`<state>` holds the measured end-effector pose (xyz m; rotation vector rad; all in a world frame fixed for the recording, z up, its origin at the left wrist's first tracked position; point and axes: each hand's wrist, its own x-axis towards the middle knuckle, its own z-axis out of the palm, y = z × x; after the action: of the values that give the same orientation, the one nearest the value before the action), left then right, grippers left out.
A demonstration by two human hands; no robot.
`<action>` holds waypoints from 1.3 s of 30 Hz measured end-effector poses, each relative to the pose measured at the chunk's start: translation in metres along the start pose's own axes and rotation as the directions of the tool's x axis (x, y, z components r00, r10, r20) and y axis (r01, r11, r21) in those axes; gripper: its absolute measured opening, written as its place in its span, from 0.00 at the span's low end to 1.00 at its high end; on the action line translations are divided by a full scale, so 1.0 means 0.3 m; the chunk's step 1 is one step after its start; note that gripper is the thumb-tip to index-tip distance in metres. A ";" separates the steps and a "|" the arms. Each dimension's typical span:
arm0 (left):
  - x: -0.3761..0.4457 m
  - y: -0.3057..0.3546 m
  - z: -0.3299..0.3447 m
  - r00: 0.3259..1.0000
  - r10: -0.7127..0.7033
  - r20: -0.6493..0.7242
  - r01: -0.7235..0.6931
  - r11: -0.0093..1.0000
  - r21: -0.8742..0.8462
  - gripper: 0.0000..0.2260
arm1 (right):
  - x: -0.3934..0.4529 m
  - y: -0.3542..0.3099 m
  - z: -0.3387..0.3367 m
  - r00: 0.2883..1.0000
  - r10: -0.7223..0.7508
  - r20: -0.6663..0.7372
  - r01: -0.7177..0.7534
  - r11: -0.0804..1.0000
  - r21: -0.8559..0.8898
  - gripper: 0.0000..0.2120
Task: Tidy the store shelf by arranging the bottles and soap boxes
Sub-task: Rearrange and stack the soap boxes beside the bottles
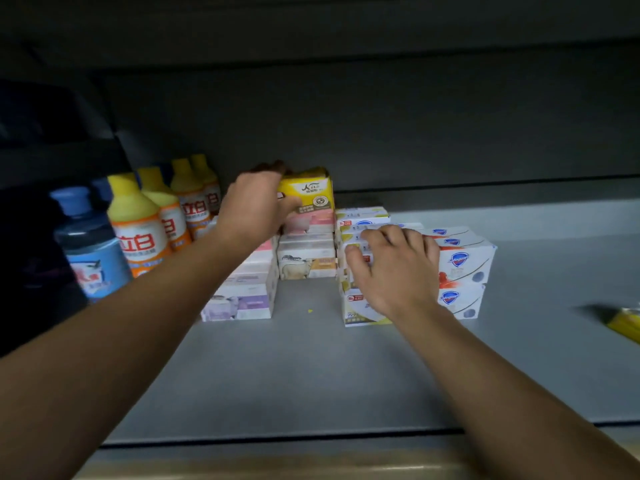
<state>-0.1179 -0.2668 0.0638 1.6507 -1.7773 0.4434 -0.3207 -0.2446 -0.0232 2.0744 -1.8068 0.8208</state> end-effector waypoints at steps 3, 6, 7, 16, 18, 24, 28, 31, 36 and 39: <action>-0.156 -0.031 -0.100 0.994 0.016 -0.111 -0.036 0.983 -0.179 0.17 | 0.002 -0.016 -0.056 1.000 -0.012 -0.010 0.012 1.000 -0.012 0.25; -0.311 -0.072 -0.165 0.993 -0.062 -0.101 0.029 0.953 -0.301 0.15 | -0.042 -0.081 -0.126 0.982 -0.095 -0.161 0.143 0.935 0.323 0.24; -0.358 -0.082 -0.175 0.994 -0.078 -0.074 0.049 0.942 -0.333 0.15 | -0.066 -0.113 -0.145 0.985 -0.129 -0.114 0.170 0.838 0.519 0.26; -0.636 -0.157 -0.116 0.980 -0.148 0.130 0.196 0.660 -0.725 0.16 | -0.292 -0.274 -0.038 0.948 -0.185 0.257 -0.164 0.406 0.899 0.11; -0.669 -0.165 -0.094 0.947 -0.196 0.256 0.320 0.480 -0.817 0.11 | -0.340 -0.283 0.004 0.932 -0.139 0.335 -0.295 0.247 0.923 0.09; -0.714 -0.199 -0.042 0.865 -0.255 0.432 0.493 0.268 -0.828 0.11 | -0.373 -0.293 0.043 0.908 -0.097 0.408 -0.397 0.121 0.910 0.07; -0.708 -0.204 -0.051 0.837 -0.299 0.458 0.529 0.226 -0.818 0.17 | -0.361 -0.307 0.034 0.870 -0.054 0.489 -0.473 0.181 0.862 0.14; -0.705 -0.201 -0.059 0.837 -0.321 0.443 0.529 0.267 -0.806 0.19 | -0.333 -0.318 0.029 0.833 -0.012 0.553 -0.537 0.222 0.814 0.14; -0.701 -0.194 -0.058 0.842 -0.326 0.431 0.526 0.311 -0.792 0.18 | -0.312 -0.313 0.019 0.784 -0.054 0.618 -0.589 0.250 0.769 0.20; -0.702 -0.205 -0.055 0.848 -0.347 0.401 0.500 0.274 -0.821 0.11 | -0.330 -0.303 0.040 0.858 -0.026 0.514 -0.496 0.220 0.840 0.14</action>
<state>-0.0578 -0.1077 -0.0760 1.1955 -1.1295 -0.8475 -0.2358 -0.1535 -0.0752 2.8539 -2.1474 2.2352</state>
